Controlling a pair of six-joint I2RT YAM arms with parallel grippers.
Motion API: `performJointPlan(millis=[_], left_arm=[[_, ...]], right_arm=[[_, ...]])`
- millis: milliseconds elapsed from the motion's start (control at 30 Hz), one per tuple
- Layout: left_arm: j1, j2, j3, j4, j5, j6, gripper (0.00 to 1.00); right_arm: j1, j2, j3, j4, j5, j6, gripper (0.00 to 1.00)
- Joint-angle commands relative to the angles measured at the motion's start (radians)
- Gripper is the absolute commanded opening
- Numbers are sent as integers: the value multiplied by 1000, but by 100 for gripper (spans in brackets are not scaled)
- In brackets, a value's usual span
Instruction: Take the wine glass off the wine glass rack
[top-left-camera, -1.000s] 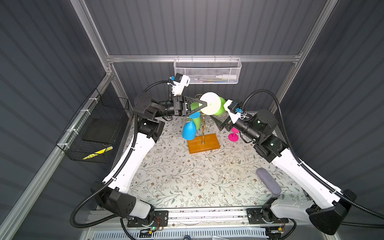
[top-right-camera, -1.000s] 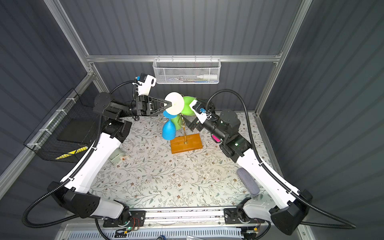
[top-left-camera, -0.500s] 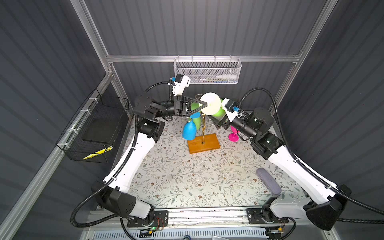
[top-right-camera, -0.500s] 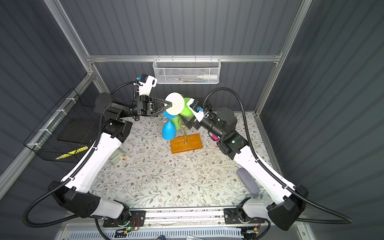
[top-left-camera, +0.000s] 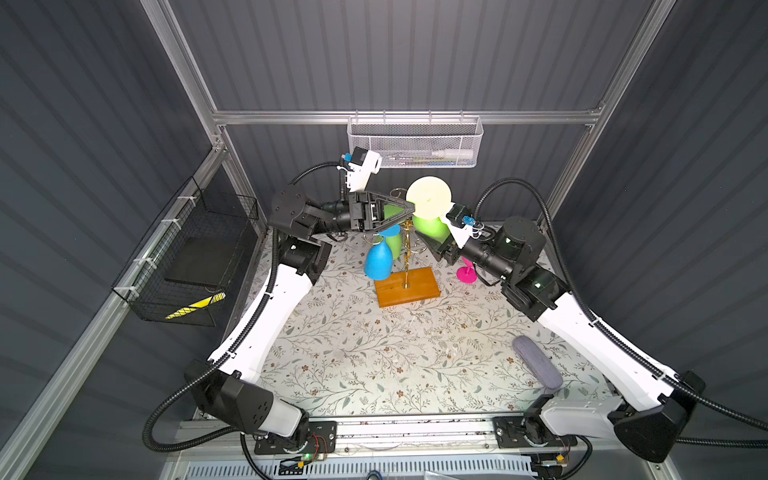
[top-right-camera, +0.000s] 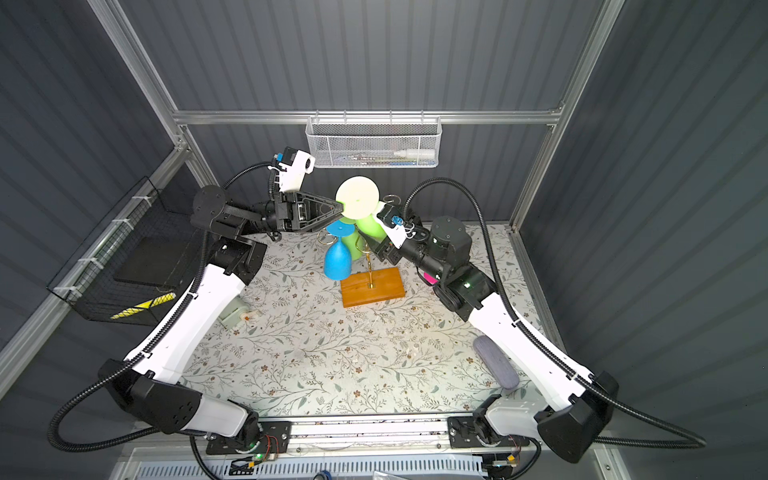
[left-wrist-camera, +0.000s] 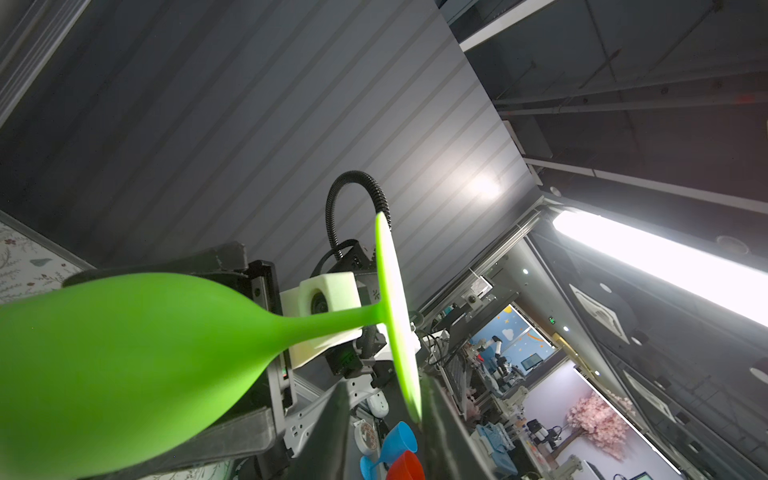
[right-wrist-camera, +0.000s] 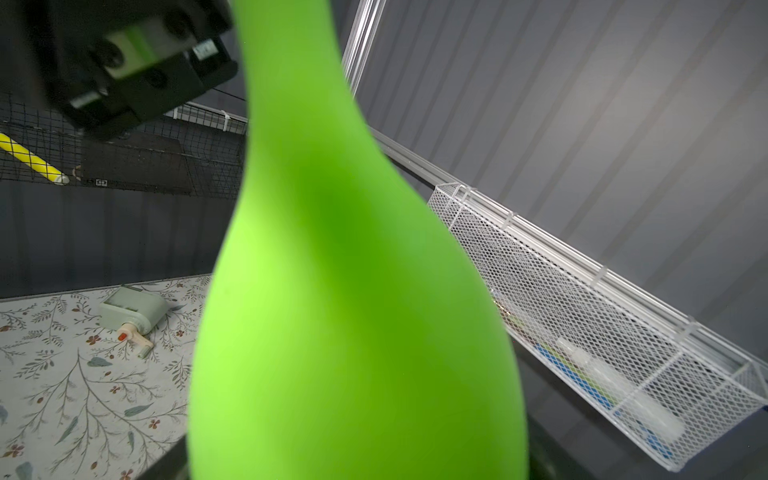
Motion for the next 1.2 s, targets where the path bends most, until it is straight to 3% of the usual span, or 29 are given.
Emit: performJointPlan(millis=[0,133,233,333,467,533,767,1000,1167], left_arm=[[-1,14,21,18,0,58,47],[-1,0,41,-109,-17,211,54],[1,-37,60,-352,-96,490,58],[0,-98,39,-540,-285,788,61],[-1,-231,-184,-344,-524,1078,62],[-2,-263,-292,-240,-587,1244,60],[-67,-225,-342,-155,-618,1807,54],[-123,-176,-351,-51,-594,2024,54],[-146,-145,-336,-11,-575,2061,54]], right_arm=[[6,-51,-8,-42,32,48,71],[7,-84,-13,-131,78,77,71],[7,-112,-15,-215,110,106,71],[7,-134,-12,-294,135,133,71],[8,-174,4,-398,146,175,71],[9,-176,16,-448,145,196,70],[21,-176,45,-580,138,248,69],[28,-165,61,-640,126,271,68],[33,-150,52,-649,109,289,68]])
